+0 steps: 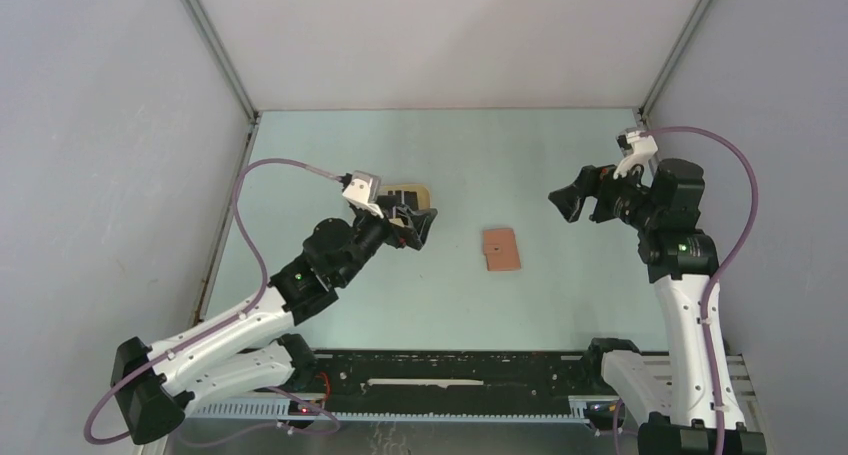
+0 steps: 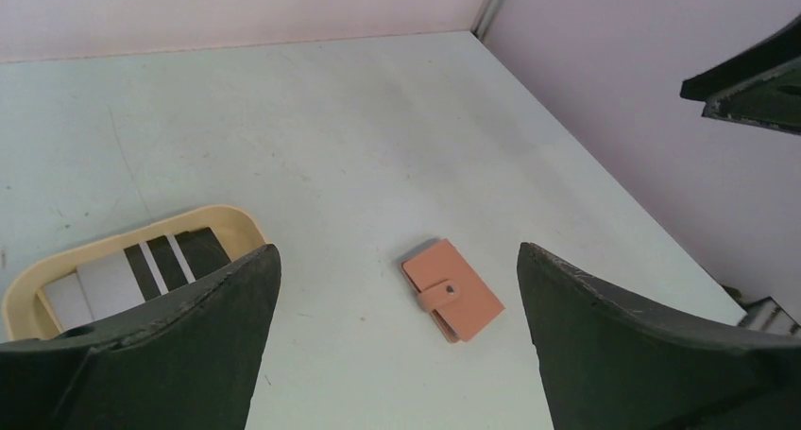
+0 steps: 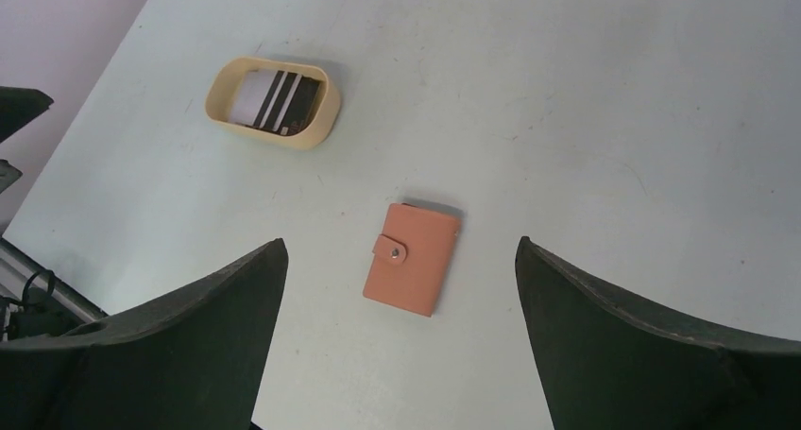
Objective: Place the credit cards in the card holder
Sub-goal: Open the card holder at the center of the board.
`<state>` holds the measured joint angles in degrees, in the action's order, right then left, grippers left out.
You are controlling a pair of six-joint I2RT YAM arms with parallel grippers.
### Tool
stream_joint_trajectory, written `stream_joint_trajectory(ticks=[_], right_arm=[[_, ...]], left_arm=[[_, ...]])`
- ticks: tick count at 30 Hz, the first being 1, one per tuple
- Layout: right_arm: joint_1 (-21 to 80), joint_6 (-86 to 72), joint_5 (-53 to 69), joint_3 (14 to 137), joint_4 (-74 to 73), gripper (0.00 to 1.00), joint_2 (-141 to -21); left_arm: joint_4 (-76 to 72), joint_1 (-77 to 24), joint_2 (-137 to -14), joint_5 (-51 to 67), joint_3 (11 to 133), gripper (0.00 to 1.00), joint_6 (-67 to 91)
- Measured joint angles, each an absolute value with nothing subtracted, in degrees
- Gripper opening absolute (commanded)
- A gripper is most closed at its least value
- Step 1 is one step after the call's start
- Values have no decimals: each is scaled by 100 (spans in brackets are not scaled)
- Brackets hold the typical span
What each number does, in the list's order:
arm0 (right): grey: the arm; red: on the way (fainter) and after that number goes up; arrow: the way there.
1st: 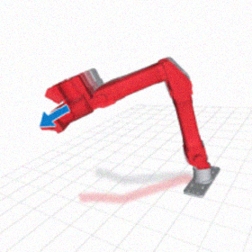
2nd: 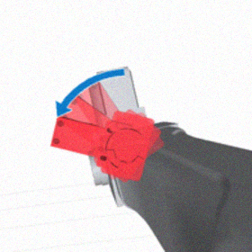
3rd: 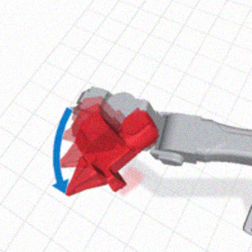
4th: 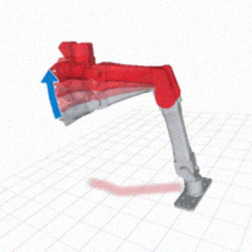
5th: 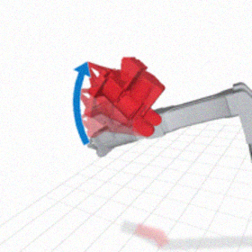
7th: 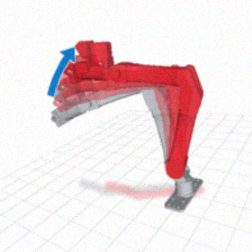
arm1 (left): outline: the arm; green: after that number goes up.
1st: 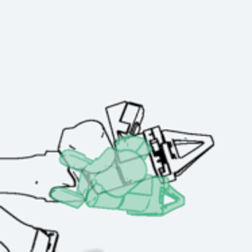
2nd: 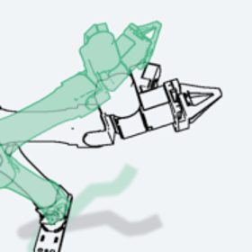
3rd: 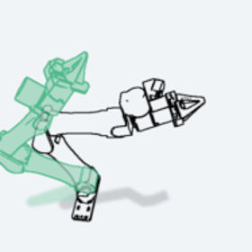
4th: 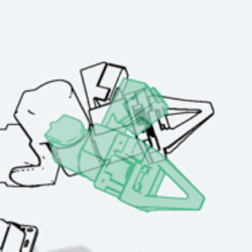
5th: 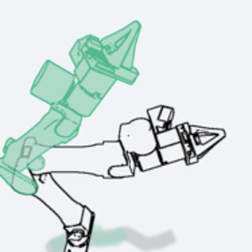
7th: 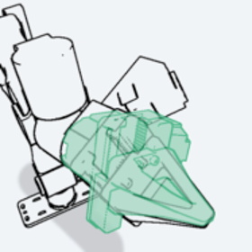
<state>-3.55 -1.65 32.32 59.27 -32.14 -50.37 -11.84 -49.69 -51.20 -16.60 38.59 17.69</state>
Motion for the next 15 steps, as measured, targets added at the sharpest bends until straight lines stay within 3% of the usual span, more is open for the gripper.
stream_joint_trajectory(ticks=[9,15], right_arm=[[132,27,3323,5708,-2891,100,-4958],[1177,2252,4296,5625,-3284,100,-5054]], left_arm=[[-1214,-4969,-4764,-1332,3494,100,2056],[-1313,-4969,-4512,-1280,3011,100,2064]])
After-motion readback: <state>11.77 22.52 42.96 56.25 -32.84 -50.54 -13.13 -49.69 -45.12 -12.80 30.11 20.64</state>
